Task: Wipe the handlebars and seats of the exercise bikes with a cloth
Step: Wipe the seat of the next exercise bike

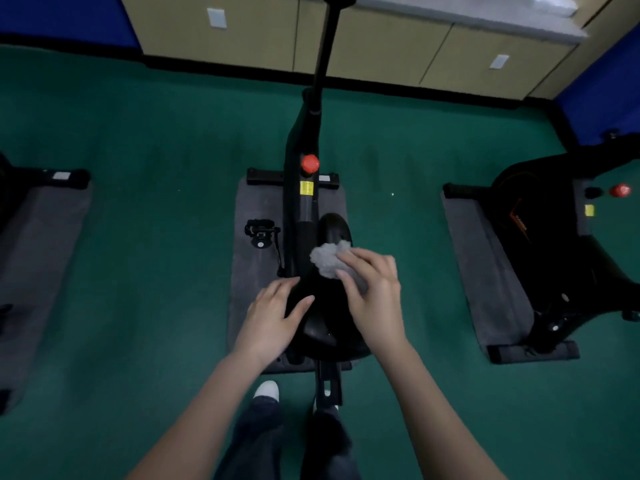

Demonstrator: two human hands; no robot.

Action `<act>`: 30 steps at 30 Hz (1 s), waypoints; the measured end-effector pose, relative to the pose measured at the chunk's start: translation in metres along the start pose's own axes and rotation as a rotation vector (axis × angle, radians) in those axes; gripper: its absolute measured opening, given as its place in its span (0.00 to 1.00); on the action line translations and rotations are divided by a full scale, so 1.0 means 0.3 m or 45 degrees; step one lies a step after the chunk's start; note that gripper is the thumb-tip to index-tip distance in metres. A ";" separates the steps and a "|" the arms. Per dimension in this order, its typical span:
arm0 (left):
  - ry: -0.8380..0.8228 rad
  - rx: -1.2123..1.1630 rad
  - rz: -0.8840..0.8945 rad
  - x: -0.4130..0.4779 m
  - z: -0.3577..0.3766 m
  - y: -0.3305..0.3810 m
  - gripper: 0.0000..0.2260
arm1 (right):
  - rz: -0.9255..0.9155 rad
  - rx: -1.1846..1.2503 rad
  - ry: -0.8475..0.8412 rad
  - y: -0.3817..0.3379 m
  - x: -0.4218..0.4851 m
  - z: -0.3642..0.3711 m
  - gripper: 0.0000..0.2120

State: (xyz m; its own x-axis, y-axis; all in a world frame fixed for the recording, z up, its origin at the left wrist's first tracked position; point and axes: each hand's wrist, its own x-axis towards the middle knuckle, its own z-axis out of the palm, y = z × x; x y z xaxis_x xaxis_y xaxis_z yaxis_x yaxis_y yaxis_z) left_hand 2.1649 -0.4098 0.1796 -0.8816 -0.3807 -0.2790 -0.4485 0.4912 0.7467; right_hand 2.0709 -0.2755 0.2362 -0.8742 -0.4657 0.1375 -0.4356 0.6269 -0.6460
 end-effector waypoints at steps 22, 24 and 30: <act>0.319 -0.312 -0.186 0.011 0.139 0.027 0.17 | -0.522 -0.318 -0.630 0.106 0.500 0.180 0.10; 0.323 -0.313 -0.185 0.009 0.139 0.027 0.17 | -0.780 -0.366 -0.712 0.111 0.447 0.165 0.08; 0.334 -0.310 -0.181 0.007 0.137 0.032 0.17 | -0.847 -0.215 -0.839 0.147 0.499 0.160 0.08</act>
State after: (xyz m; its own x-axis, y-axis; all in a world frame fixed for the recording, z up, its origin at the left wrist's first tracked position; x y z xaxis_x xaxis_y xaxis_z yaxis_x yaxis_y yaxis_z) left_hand 2.1528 -0.3736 0.1614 -0.7314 -0.6345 -0.2499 -0.4875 0.2304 0.8422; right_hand 1.9312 -0.3476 0.1921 -0.1614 -0.9858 -0.0463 -0.8708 0.1644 -0.4633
